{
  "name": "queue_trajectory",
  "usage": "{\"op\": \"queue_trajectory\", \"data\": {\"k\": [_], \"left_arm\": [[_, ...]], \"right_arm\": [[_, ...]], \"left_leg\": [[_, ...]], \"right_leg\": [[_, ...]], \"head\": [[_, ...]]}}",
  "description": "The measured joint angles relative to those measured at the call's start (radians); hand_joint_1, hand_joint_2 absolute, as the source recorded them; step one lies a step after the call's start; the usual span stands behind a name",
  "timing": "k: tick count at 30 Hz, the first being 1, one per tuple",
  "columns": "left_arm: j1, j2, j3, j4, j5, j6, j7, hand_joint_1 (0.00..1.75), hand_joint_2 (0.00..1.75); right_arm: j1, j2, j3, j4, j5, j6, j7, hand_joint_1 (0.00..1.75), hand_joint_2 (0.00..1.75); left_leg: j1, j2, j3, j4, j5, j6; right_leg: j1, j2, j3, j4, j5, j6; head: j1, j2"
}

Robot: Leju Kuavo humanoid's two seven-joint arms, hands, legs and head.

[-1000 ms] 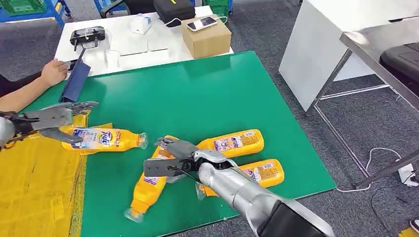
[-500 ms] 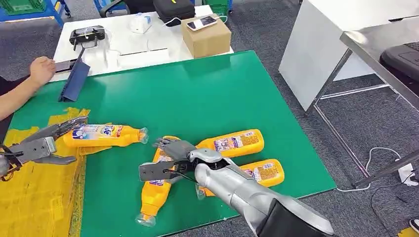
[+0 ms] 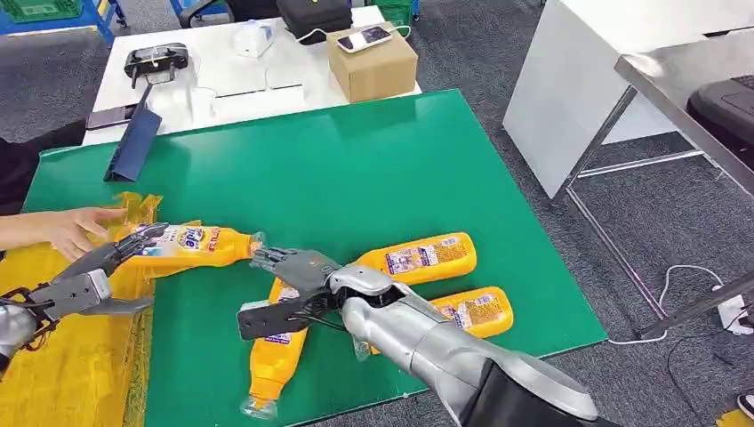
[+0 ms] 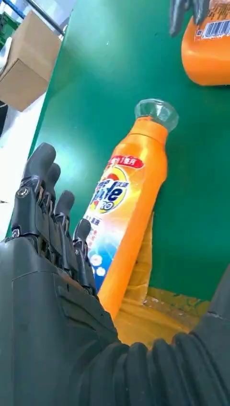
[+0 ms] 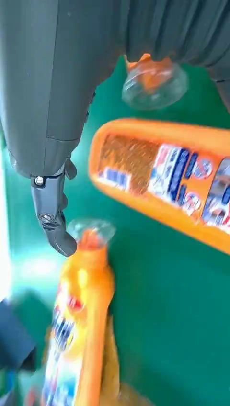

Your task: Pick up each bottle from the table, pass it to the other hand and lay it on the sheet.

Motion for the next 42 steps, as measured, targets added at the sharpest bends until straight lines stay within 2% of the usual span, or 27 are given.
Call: {"op": "queue_trajectory", "data": {"k": [4, 9, 16, 33, 42], "left_arm": [[0.025, -0.010, 0.041, -0.022, -0.036, -0.025, 0.000, 0.00, 1.75], [0.013, -0.034, 0.060, -0.024, -0.065, -0.041, 0.000, 0.00, 1.75], [-0.059, -0.061, 0.036, 0.005, -0.058, -0.048, 0.000, 0.00, 1.75], [-0.152, -0.097, -0.052, 0.065, -0.026, -0.043, 0.000, 0.00, 1.75], [-0.221, -0.140, -0.117, 0.111, -0.024, -0.050, 0.000, 0.00, 1.75]], "right_arm": [[-0.024, 0.000, 0.006, -0.025, 0.066, -0.018, -0.033, 0.00, 1.75], [-0.041, 0.000, 0.007, -0.030, 0.150, 0.054, -0.067, 0.00, 1.75], [-0.049, -0.003, 0.023, -0.017, 0.189, 0.131, -0.115, 0.00, 1.75], [-0.059, -0.011, 0.071, 0.014, 0.233, 0.160, -0.102, 0.00, 1.75], [-0.062, -0.011, 0.108, 0.038, 0.247, 0.184, -0.074, 0.00, 1.75]], "left_leg": [[0.000, -0.001, -0.001, 0.000, 0.000, 0.000], [0.000, -0.001, -0.001, 0.000, 0.000, 0.000], [0.000, -0.001, -0.002, 0.000, 0.000, 0.000], [0.000, -0.001, -0.003, 0.000, 0.000, 0.000], [0.000, -0.001, -0.003, 0.001, 0.000, 0.000]], "right_leg": [[0.000, 0.000, -0.001, 0.000, 0.000, 0.000], [0.000, -0.001, -0.002, 0.000, 0.000, 0.000], [0.000, -0.001, -0.002, 0.000, 0.000, 0.000], [0.000, -0.001, -0.003, 0.000, 0.000, 0.000], [0.000, -0.001, -0.003, 0.000, 0.000, 0.000]], "head": [[0.000, 0.000], [0.000, 0.000], [0.000, 0.000], [0.000, 0.000], [0.000, 0.000]]}}
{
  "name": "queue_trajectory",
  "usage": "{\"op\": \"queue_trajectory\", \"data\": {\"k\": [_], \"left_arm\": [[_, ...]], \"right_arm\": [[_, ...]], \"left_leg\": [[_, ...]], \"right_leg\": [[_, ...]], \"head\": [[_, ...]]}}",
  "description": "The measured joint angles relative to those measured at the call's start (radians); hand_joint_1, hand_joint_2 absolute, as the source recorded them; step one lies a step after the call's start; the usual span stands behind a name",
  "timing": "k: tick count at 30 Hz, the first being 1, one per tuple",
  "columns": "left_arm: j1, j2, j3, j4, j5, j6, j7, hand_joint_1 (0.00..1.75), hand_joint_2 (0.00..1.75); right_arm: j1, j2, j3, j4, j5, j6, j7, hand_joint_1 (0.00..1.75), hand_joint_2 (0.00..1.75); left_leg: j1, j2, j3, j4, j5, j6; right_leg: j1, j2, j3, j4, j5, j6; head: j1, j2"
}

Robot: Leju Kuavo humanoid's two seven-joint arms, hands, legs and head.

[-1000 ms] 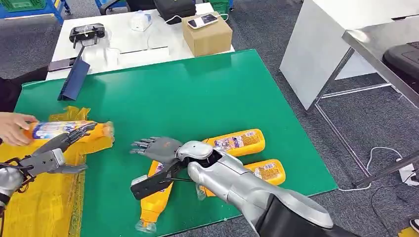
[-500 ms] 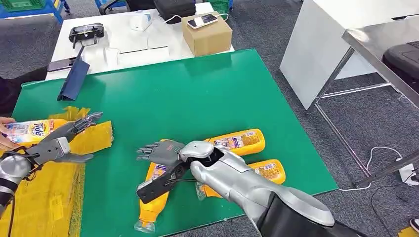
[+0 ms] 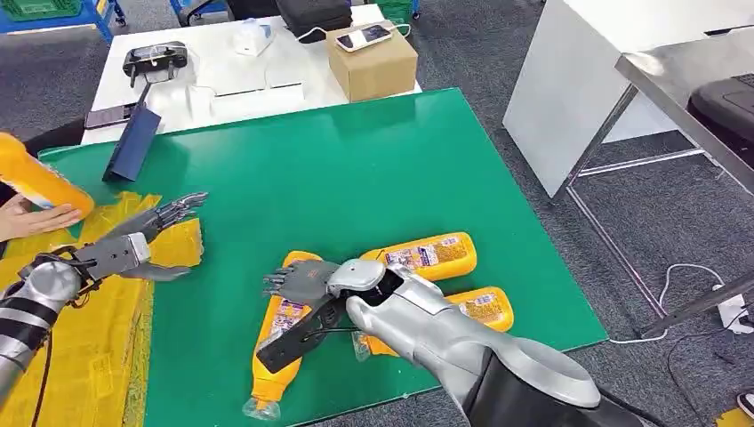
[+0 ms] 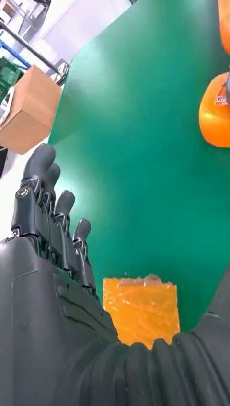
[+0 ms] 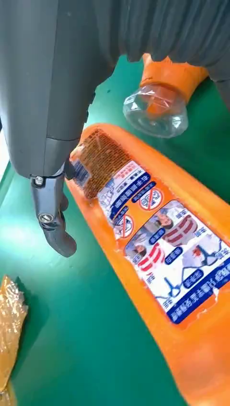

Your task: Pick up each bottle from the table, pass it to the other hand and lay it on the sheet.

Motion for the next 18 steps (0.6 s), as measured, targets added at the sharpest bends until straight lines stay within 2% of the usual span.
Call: {"op": "queue_trajectory", "data": {"k": [7, 16, 17, 18], "left_arm": [[-0.018, -0.016, -0.031, 0.013, 0.016, -0.001, 0.000, 0.00, 1.75], [-0.054, -0.046, -0.079, 0.034, 0.024, 0.006, 0.000, 0.00, 1.75], [-0.060, -0.050, -0.085, 0.035, 0.025, 0.006, 0.000, 0.00, 1.75], [-0.065, -0.055, -0.091, 0.039, 0.026, 0.006, 0.000, 0.00, 1.75]], "right_arm": [[-0.001, 0.000, 0.021, 0.010, 0.017, -0.007, 0.021, 0.00, 1.75], [0.016, 0.003, 0.095, 0.021, 0.111, -0.032, 0.115, 0.03, 1.75], [0.017, 0.005, 0.105, 0.022, 0.121, -0.032, 0.123, 1.22, 1.75], [0.019, 0.006, 0.114, 0.024, 0.127, -0.033, 0.129, 1.66, 1.75]], "left_leg": [[0.000, 0.000, 0.000, 0.000, 0.000, 0.000], [0.000, 0.000, 0.001, 0.000, 0.000, 0.000], [0.000, -0.001, 0.001, 0.000, 0.000, 0.000], [0.000, -0.001, 0.001, 0.000, 0.000, 0.000]], "right_leg": [[0.000, 0.000, 0.000, 0.000, 0.000, 0.000], [0.000, 0.000, 0.000, 0.000, 0.000, 0.000], [0.000, -0.001, 0.001, 0.000, 0.000, 0.000], [0.000, -0.001, 0.001, 0.000, 0.000, 0.000]], "head": [[0.000, 0.000], [0.000, 0.000], [0.000, 0.000], [0.000, 0.000]]}}
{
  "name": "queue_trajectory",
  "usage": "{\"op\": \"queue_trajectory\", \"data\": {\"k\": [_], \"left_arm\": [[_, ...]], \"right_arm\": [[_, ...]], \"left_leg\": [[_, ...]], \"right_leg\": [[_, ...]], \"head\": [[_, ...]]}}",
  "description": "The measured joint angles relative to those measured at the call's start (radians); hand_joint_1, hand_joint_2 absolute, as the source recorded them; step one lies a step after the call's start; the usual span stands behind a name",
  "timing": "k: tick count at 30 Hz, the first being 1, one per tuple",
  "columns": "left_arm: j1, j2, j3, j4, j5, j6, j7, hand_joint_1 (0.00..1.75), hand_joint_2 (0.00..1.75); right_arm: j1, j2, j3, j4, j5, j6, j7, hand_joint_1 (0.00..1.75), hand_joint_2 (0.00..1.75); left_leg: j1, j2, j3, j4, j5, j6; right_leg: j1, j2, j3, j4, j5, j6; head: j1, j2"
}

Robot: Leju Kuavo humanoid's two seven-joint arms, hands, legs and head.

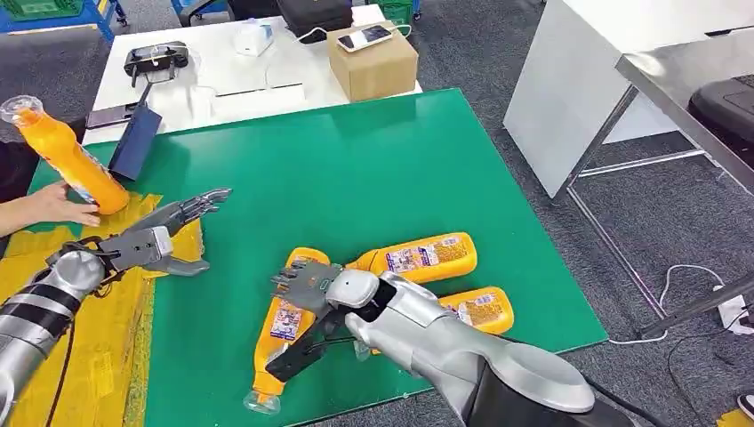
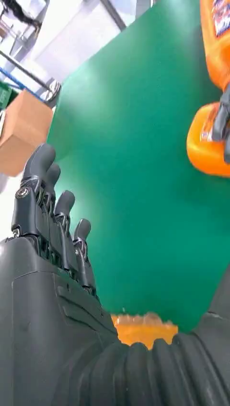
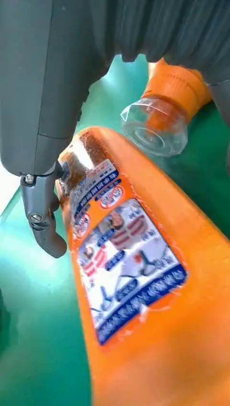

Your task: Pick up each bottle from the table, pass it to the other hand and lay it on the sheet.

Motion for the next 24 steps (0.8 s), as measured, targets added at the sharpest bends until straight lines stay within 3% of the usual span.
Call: {"op": "queue_trajectory", "data": {"k": [1, 11, 17, 22, 23, 24], "left_arm": [[-0.004, -0.003, -0.004, 0.003, 0.001, 0.000, 0.000, 0.00, 1.75], [-0.071, -0.050, -0.069, 0.034, 0.009, 0.004, 0.000, 0.00, 1.75], [-0.112, -0.074, -0.097, 0.057, 0.012, 0.007, 0.000, 0.00, 1.75], [-0.124, -0.086, -0.114, 0.069, 0.017, 0.013, 0.000, 0.00, 1.75], [-0.125, -0.088, -0.117, 0.071, 0.018, 0.013, 0.000, 0.00, 1.75], [-0.125, -0.090, -0.120, 0.071, 0.019, 0.014, 0.000, 0.00, 1.75]], "right_arm": [[0.001, 0.003, 0.008, 0.000, 0.006, -0.001, 0.004, 1.75, 1.75], [0.044, 0.013, 0.114, 0.019, 0.220, 0.011, 0.082, 1.75, 1.75], [0.057, 0.014, 0.126, 0.045, 0.217, 0.008, 0.088, 1.75, 1.75], [0.059, 0.014, 0.126, 0.053, 0.211, 0.010, 0.088, 1.75, 1.75], [0.059, 0.014, 0.126, 0.053, 0.211, 0.010, 0.088, 1.59, 1.75], [0.059, 0.014, 0.126, 0.055, 0.209, 0.010, 0.088, 0.68, 1.75]], "left_leg": [[0.000, 0.000, 0.000, 0.000, 0.000, 0.000], [0.000, 0.000, 0.009, 0.000, -0.001, -0.001], [0.000, -0.003, 0.026, -0.001, -0.007, -0.001], [0.000, -0.003, 0.031, -0.001, -0.007, -0.001], [0.000, -0.003, 0.032, -0.001, -0.007, -0.001], [0.000, -0.003, 0.032, -0.001, -0.007, -0.001]], "right_leg": [[0.000, 0.000, 0.000, 0.000, 0.000, 0.000], [-0.001, 0.000, 0.008, -0.001, -0.001, -0.001], [-0.003, -0.001, 0.014, -0.002, -0.009, -0.003], [-0.003, -0.001, 0.019, -0.002, -0.009, -0.002], [-0.003, -0.001, 0.020, -0.002, -0.008, -0.001], [-0.003, -0.001, 0.021, -0.002, -0.008, -0.001]], "head": [[0.000, 0.000], [-0.001, 0.000], [-0.001, 0.000], [-0.001, 0.000], [-0.001, 0.000], [0.000, 0.000]]}}
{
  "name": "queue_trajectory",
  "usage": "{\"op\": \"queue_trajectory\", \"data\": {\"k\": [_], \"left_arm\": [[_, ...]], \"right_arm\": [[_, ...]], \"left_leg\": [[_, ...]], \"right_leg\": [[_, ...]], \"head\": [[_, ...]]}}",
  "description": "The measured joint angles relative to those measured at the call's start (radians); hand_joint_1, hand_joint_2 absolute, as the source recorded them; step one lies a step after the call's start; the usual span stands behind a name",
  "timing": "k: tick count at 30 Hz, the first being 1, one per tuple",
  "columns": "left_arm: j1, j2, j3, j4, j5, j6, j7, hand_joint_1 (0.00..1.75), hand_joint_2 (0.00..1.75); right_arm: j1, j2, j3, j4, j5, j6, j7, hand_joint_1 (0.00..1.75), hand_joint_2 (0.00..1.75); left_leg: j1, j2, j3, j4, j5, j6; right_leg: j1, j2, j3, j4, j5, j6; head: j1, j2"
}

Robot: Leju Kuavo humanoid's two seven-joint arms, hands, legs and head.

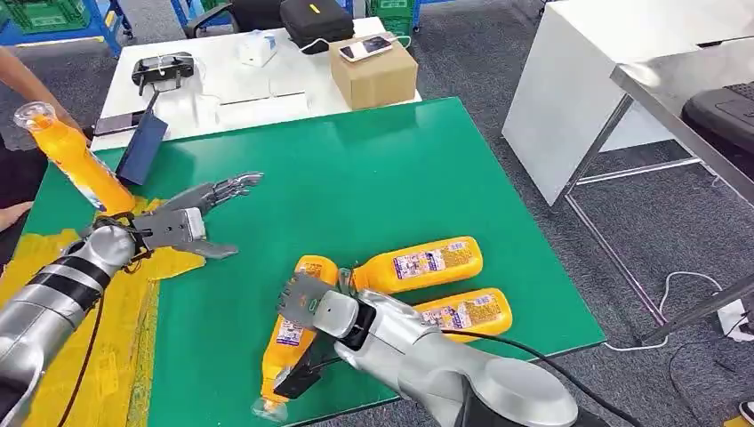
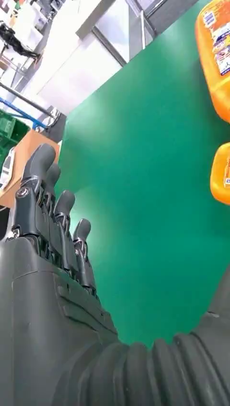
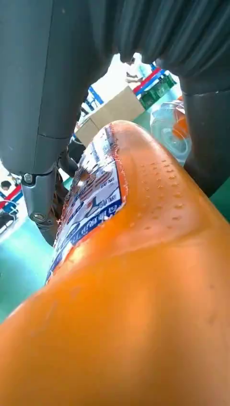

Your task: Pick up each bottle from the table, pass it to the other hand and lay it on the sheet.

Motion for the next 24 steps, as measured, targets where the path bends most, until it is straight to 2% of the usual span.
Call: {"op": "queue_trajectory", "data": {"k": [1, 7, 9, 10, 20, 21, 22, 24], "left_arm": [[-0.001, -0.002, -0.004, 0.000, 0.001, 0.001, 0.000, 0.00, 1.75], [-0.021, -0.020, -0.023, 0.013, 0.002, 0.006, 0.000, 0.00, 1.75], [-0.026, -0.023, -0.027, 0.017, 0.002, 0.007, 0.000, 0.00, 1.75], [-0.029, -0.025, -0.031, 0.019, 0.002, 0.007, 0.000, 0.00, 1.75], [-0.054, -0.044, -0.049, 0.037, 0.002, 0.008, 0.000, 0.00, 1.75], [-0.057, -0.047, -0.052, 0.041, 0.002, 0.008, 0.000, 0.00, 1.75], [-0.060, -0.050, -0.054, 0.043, 0.002, 0.008, 0.000, 0.00, 1.75], [-0.067, -0.055, -0.061, 0.050, 0.005, 0.008, 0.000, 0.00, 1.75]], "right_arm": [[0.000, 0.000, 0.000, 0.001, -0.001, 0.000, 0.000, 0.33, 1.75], [0.012, 0.000, -0.002, 0.023, -0.009, 0.019, 0.001, 0.33, 1.75], [0.016, 0.000, -0.005, 0.028, -0.009, 0.020, 0.000, 0.33, 1.75], [0.016, 0.000, -0.007, 0.031, -0.009, 0.021, -0.001, 0.00, 1.75], [0.017, 0.000, -0.026, 0.045, -0.035, 0.044, 0.021, 0.00, 1.75], [0.016, 0.000, -0.030, 0.048, -0.040, 0.048, 0.023, 0.05, 1.75], [0.014, 0.000, -0.033, 0.050, -0.044, 0.052, 0.024, 1.75, 1.75], [0.011, -0.002, -0.046, 0.056, -0.055, 0.070, 0.028, 1.75, 1.75]], "left_leg": [[0.000, 0.000, 0.001, 0.000, 0.000, 0.000], [0.000, -0.002, 0.001, 0.000, 0.000, 0.000], [0.000, -0.001, 0.000, 0.000, 0.000, 0.000], [0.000, 0.001, 0.000, 0.000, 0.001, 0.000], [0.000, -0.002, 0.002, 0.000, 0.001, 0.000], [0.000, -0.002, 0.002, 0.000, 0.001, 0.000], [0.000, -0.002, 0.002, 0.000, 0.001, 0.000], [0.000, -0.002, 0.002, 0.000, 0.001, 0.001]], "right_leg": [[0.000, 0.000, 0.000, 0.000, 0.000, 0.000], [0.000, -0.002, 0.002, 0.000, 0.000, 0.000], [0.000, -0.001, 0.009, 0.000, 0.001, -0.001], [0.000, 0.000, 0.009, 0.000, 0.002, 0.000], [0.000, -0.002, 0.002, 0.000, -0.001, -0.001], [0.000, -0.002, 0.003, 0.000, -0.001, -0.001], [0.000, -0.002, 0.003, 0.000, -0.001, -0.001], [0.000, -0.002, 0.003, -0.001, 0.000, -0.001]], "head": [[0.000, 0.000], [0.000, 0.000], [-0.001, 0.000], [0.001, 0.000], [0.000, 0.000], [0.000, 0.000], [0.000, 0.000], [0.000, 0.000]]}}
